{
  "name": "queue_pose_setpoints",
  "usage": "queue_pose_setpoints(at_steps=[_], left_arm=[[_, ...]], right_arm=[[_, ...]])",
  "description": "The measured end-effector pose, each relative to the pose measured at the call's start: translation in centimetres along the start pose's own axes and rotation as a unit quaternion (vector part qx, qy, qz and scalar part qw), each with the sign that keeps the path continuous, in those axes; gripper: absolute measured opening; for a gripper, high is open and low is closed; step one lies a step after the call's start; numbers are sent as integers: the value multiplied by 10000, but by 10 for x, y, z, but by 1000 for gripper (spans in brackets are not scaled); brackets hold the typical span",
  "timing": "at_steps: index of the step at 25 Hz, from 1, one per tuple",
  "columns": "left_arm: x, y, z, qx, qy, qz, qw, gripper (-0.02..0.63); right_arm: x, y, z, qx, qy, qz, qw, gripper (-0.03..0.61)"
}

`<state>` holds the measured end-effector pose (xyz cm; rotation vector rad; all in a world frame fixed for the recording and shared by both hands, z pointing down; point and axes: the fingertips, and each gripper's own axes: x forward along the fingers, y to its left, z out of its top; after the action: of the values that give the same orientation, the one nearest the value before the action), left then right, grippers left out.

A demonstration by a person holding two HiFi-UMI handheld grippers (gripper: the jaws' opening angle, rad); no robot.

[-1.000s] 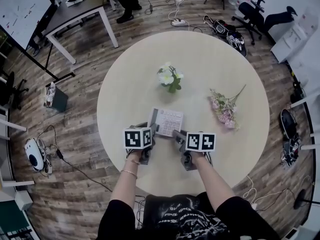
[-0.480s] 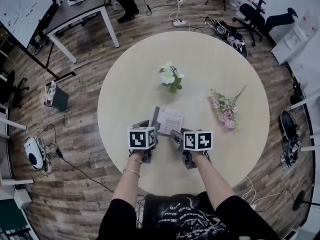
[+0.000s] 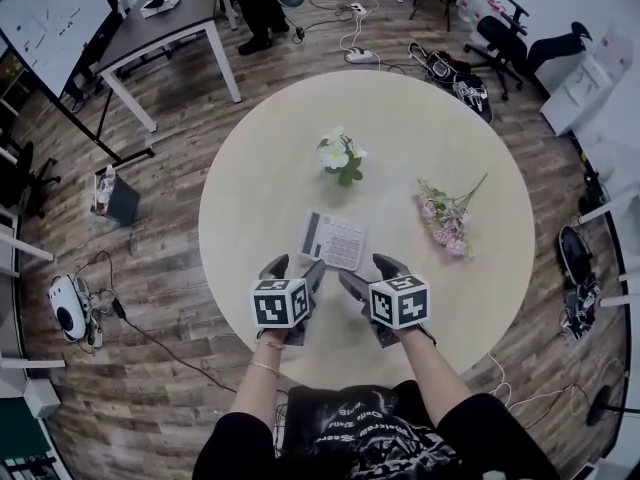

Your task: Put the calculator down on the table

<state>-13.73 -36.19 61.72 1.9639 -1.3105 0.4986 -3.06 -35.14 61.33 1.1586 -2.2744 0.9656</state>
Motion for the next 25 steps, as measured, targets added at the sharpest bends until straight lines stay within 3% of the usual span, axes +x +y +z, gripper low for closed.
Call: queue_pose_setpoints(at_steps=[3, 7, 17, 22, 25], left_arm=[[-22, -16, -14, 245, -114, -87, 9996, 345], [-49, -42, -42, 711, 61, -184, 9973, 345], [-132, -109, -91, 746, -735, -556, 9929, 345], [-154, -121, -109, 1098, -978, -487, 9879, 345], [-159, -124, -114, 1076, -1033, -604, 9870, 345]], right_arm=[[-21, 11, -3, -523, -125, -28, 9986, 373], [-52, 25, -16, -912, -264, -6, 9955, 373], [-137, 52, -60, -1303, -807, -118, 9881, 365], [-166, 59, -80, -1440, -974, -263, 9844, 365], [-173, 63, -93, -1524, -945, -253, 9835, 365]])
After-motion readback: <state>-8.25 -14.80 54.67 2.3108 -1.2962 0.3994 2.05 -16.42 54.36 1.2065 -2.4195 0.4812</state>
